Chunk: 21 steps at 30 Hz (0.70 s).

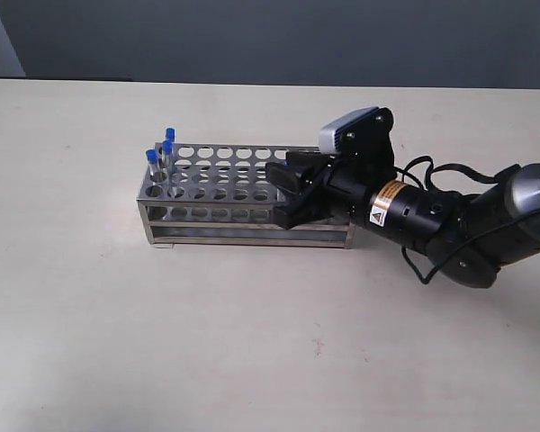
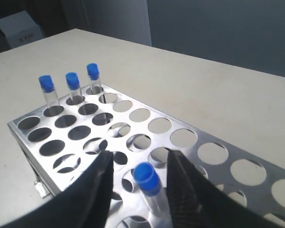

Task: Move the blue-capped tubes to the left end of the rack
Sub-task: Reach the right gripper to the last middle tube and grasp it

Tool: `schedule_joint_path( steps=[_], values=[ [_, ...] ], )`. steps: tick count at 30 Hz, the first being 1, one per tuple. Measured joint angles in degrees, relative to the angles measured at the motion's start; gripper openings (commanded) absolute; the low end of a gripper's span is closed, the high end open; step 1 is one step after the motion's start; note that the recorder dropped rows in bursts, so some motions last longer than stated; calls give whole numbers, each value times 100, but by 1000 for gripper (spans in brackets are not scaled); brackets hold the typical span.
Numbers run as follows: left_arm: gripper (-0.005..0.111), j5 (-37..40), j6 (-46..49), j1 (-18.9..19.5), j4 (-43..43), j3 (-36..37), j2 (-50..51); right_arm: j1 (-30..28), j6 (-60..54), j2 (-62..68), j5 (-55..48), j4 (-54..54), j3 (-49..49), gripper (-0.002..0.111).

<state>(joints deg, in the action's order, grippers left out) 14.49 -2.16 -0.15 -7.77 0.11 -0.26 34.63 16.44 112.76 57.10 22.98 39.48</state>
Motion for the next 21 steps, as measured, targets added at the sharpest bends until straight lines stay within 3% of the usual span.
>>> schedule_joint_path(
  steps=[21],
  values=[
    [0, 0, 0, 0, 0, 0, 0, 0, -23, 290, -175, 30, 434, 37]
  ],
)
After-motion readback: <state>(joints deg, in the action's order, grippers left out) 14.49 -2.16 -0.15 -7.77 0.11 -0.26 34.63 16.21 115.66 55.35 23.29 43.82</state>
